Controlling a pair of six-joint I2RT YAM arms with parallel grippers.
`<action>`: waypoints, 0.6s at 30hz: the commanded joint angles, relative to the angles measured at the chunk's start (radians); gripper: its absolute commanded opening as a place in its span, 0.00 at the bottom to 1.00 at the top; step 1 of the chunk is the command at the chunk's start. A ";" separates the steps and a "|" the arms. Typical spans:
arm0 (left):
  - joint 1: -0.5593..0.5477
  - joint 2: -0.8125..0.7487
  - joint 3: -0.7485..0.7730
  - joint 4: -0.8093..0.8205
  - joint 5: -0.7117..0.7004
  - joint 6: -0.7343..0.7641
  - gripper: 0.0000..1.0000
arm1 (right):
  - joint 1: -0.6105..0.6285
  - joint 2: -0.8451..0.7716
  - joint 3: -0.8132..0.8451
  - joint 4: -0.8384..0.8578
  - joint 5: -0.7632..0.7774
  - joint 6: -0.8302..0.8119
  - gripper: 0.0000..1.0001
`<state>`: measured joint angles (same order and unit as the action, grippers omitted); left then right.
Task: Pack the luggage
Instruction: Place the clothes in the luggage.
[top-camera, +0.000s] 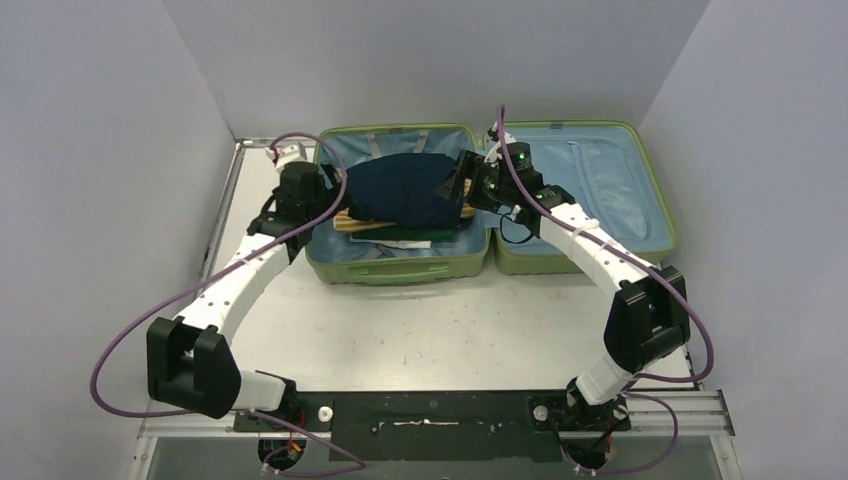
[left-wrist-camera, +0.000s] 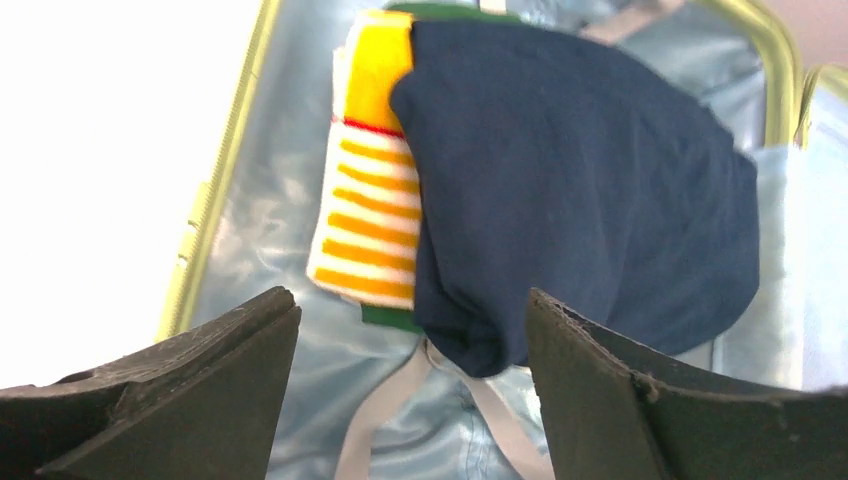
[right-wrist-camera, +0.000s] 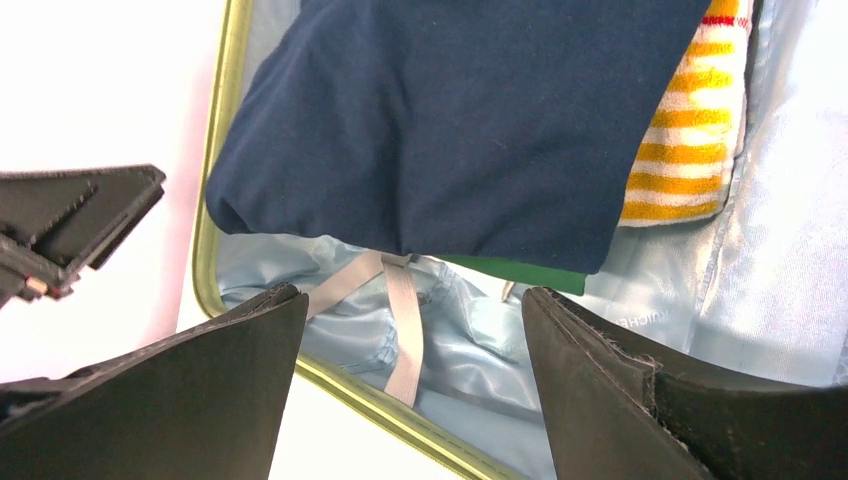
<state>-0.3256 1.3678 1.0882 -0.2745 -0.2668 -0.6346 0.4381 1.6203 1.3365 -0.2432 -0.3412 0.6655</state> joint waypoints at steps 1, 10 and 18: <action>0.084 0.013 0.104 0.004 0.106 -0.041 0.81 | -0.005 -0.074 0.006 0.024 -0.004 -0.017 0.80; 0.098 0.299 0.258 0.024 0.352 -0.123 0.94 | -0.015 -0.091 0.024 0.003 -0.021 -0.027 0.80; 0.097 0.389 0.296 -0.023 0.352 -0.116 0.86 | -0.029 -0.091 0.036 -0.007 -0.027 -0.039 0.81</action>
<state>-0.2279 1.7580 1.3155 -0.2890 0.0689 -0.7528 0.4179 1.5768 1.3365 -0.2646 -0.3511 0.6445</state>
